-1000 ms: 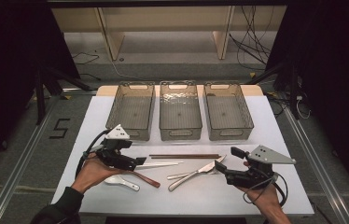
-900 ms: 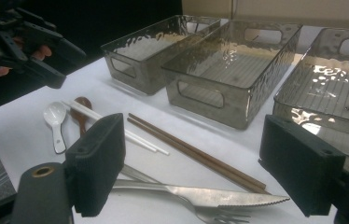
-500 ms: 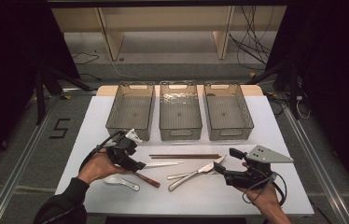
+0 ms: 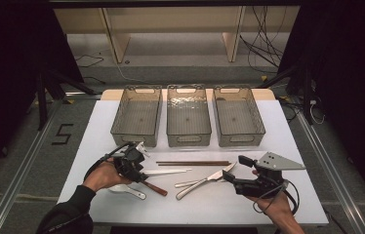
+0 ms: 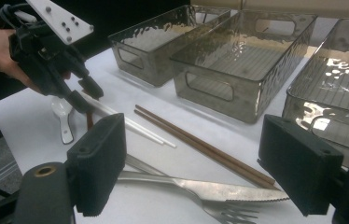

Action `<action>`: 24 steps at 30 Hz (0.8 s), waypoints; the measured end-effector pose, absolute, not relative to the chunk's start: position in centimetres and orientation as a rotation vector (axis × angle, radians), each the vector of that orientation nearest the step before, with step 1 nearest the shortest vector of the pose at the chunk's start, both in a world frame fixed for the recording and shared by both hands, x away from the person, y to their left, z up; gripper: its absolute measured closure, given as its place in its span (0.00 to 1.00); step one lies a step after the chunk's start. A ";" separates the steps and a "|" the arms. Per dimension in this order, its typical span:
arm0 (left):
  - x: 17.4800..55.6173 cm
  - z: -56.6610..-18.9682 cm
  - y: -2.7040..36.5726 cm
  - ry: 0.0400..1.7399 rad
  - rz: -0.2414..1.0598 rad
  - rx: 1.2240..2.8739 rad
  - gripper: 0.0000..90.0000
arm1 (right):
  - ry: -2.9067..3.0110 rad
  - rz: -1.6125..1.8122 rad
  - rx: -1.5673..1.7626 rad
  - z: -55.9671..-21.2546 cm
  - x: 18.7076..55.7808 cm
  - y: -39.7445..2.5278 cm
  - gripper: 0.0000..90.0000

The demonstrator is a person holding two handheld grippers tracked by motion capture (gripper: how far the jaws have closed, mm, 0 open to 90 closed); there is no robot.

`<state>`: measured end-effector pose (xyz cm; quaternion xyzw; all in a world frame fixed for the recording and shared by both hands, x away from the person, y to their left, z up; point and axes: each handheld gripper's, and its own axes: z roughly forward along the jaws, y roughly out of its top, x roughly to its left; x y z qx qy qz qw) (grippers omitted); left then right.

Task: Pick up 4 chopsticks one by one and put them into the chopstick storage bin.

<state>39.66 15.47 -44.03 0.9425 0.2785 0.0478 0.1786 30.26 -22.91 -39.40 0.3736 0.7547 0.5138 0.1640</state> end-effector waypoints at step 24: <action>39.9 -44.9 14.8 0.732 0.117 2.722 0.75 | 2.173 1.474 1.066 -39.5 30.4 -22.9 0.28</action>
